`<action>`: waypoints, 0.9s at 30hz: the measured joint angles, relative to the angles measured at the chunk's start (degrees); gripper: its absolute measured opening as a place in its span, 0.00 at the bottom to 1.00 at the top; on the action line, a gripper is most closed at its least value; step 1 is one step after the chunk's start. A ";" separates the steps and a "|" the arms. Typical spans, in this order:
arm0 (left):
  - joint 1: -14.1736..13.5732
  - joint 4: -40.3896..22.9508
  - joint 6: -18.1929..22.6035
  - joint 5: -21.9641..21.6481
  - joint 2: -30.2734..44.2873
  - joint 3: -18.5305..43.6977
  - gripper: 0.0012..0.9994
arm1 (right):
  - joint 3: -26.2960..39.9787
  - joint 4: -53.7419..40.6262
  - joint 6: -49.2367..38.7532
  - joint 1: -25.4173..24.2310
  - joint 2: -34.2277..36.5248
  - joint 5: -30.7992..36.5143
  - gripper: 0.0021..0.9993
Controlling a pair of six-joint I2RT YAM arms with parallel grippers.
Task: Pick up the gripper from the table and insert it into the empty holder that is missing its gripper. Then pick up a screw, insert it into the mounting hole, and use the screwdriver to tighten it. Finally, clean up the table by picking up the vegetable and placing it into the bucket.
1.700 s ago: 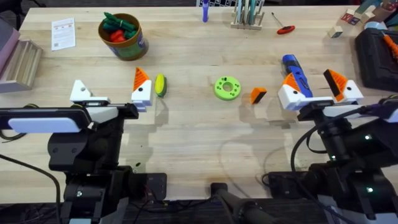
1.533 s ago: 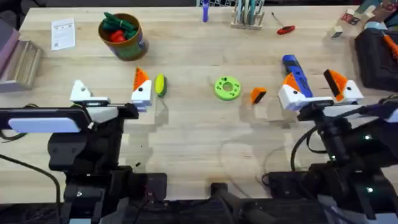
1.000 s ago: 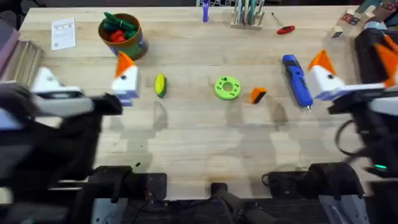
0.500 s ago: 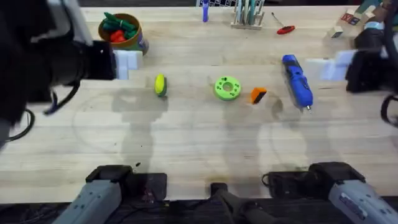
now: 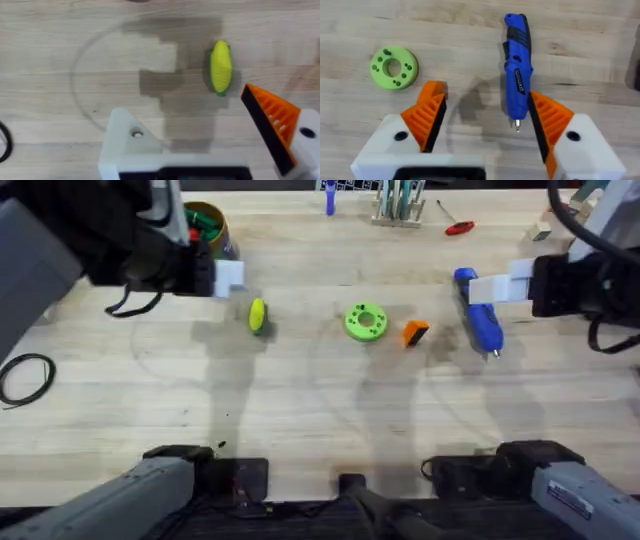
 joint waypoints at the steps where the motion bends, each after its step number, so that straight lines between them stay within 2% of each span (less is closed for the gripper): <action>1: -1.15 -0.09 -1.00 0.00 0.96 0.56 0.95 | 0.01 0.00 0.02 0.00 0.04 0.00 0.99; 5: -6.26 0.51 -4.17 0.07 5.33 2.10 0.95 | 0.01 0.02 0.02 0.00 0.04 0.00 0.99; 8: -8.76 1.47 -6.07 0.42 10.06 2.19 0.95 | 0.01 0.02 0.02 0.00 0.04 0.00 0.99; 16: -8.85 7.05 -8.56 0.48 23.50 2.19 0.95 | 0.01 0.03 0.02 0.00 0.04 0.00 0.99; 24: -8.85 10.07 -8.98 0.77 29.49 2.19 0.95 | 0.01 0.04 0.20 0.00 0.04 0.00 0.99; 26: -8.83 10.00 -9.17 1.59 29.85 2.21 0.89 | 0.01 0.04 0.20 0.00 0.04 0.00 0.99; 27: -8.83 9.94 -9.48 1.81 29.83 2.23 0.81 | 0.01 0.04 0.18 0.00 0.04 0.00 0.99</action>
